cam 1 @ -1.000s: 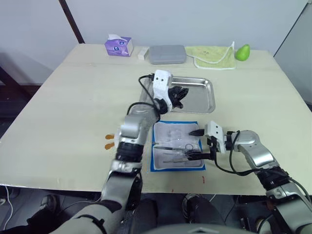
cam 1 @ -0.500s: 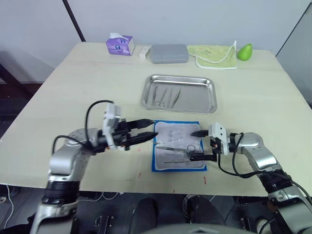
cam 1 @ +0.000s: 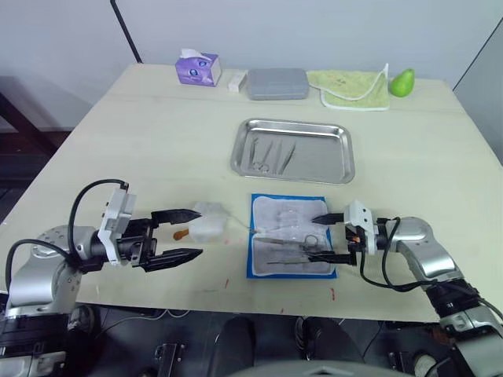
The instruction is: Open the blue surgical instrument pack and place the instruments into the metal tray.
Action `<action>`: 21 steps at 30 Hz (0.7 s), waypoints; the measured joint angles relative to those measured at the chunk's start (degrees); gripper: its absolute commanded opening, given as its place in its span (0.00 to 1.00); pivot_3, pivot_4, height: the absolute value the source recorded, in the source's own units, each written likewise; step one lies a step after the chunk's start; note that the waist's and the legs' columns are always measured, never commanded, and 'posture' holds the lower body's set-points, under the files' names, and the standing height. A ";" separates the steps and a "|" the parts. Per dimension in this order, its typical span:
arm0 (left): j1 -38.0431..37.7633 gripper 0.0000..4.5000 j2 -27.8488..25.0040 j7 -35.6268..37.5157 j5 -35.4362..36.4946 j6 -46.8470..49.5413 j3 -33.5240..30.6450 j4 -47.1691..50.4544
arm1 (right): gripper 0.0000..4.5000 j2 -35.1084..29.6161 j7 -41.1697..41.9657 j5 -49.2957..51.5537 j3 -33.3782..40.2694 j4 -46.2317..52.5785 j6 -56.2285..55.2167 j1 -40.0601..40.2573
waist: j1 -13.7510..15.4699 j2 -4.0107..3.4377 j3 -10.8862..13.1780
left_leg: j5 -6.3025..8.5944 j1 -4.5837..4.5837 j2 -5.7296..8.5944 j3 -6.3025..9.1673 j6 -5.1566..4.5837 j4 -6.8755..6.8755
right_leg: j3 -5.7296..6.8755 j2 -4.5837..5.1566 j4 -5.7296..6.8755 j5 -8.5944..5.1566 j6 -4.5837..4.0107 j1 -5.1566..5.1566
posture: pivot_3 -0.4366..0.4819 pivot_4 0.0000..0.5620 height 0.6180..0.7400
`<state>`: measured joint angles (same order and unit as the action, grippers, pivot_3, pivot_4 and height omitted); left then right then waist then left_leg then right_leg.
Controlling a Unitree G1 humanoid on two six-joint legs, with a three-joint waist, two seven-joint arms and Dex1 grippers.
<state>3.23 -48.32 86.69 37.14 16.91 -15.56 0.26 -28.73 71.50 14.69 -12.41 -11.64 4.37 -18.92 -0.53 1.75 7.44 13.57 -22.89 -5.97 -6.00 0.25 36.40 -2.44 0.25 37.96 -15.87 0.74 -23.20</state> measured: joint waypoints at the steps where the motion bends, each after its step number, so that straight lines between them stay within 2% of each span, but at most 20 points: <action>1: 0.22 1.00 0.00 0.17 -0.18 -0.44 0.37 -0.05 | 1.00 0.00 -0.04 0.66 0.39 0.49 0.53 0.29 | 0.00 -0.02 0.04 | 0.00 -0.01 0.00 -0.01 0.00 0.00 | 0.00 -0.01 0.01 0.00 0.00 -0.02 | 0.48 0.27 1.00; 4: 1.08 1.00 0.04 0.30 -0.96 -1.08 0.95 -0.19 | 1.00 -0.46 -0.19 2.49 1.64 2.64 2.66 1.52 | 0.05 -0.06 0.21 | 0.00 -0.14 0.00 -0.01 0.00 0.00 | -0.02 -0.03 0.04 0.02 0.03 -0.16 | 0.48 0.27 1.00; 8: 4.01 1.00 1.25 -0.16 -1.87 -1.17 4.45 0.29 | 1.00 -5.55 -0.97 9.22 6.75 14.04 11.23 5.26 | 0.19 -0.43 0.48 | -0.01 -0.88 -0.01 0.09 0.00 0.21 | 0.00 -0.11 0.09 0.16 0.27 -0.76 | 0.48 0.27 1.00; 10: 5.31 1.00 2.26 -0.60 -2.21 -1.16 5.84 0.58 | 1.00 -8.62 -1.57 11.54 9.64 19.18 13.66 6.90 | 0.21 -0.46 0.51 | -0.01 -0.88 0.00 0.10 0.00 0.22 | 0.01 -0.14 0.09 0.16 0.27 -0.75 | 0.48 0.27 1.00; 12: 7.08 1.00 2.96 -0.89 -3.26 -1.16 8.13 0.94 | 1.00 -13.87 -2.24 14.77 15.35 26.37 16.82 10.46 | 0.26 -0.45 0.54 | -0.01 -0.89 -0.01 0.16 0.00 0.20 | 0.04 -0.18 0.06 0.15 0.27 -0.75 | 0.48 0.27 1.00; 16: 10.71 1.00 5.27 -0.90 -6.08 -2.64 12.55 0.01 | 1.00 -21.51 -1.95 19.97 25.29 33.55 21.79 16.53 | 0.29 -0.42 0.59 | -0.01 -0.86 0.00 0.21 -0.01 0.21 | 0.03 -0.22 0.07 0.15 0.27 -0.71 | 0.48 0.27 1.00; 19: 12.20 1.00 5.94 -0.88 -6.90 -2.95 14.15 -1.32 | 1.00 -23.38 -1.83 21.82 28.55 35.50 23.23 18.23 | -0.09 -0.34 0.65 | -0.01 -0.85 0.00 0.27 -0.01 0.25 | 0.03 -0.27 0.08 0.15 0.27 -0.68 | 0.48 0.27 1.00; 21: 14.36 1.00 7.44 -0.83 -8.15 -3.63 16.03 -2.74 | 1.00 -26.09 -1.08 24.08 32.88 37.68 25.55 22.04 | 0.05 -0.36 0.71 | -0.01 -0.86 0.00 0.32 -0.01 0.35 | 0.07 -0.25 0.09 0.15 0.28 -0.62 | 0.48 0.27 1.00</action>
<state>17.59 -40.88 85.86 28.99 13.28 0.47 -2.48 -54.82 70.42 38.78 20.47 26.05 29.92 3.11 -0.48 1.39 8.15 13.56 -23.76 -5.97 -5.67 0.24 36.75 -2.37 0.00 38.06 -15.72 1.02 -23.81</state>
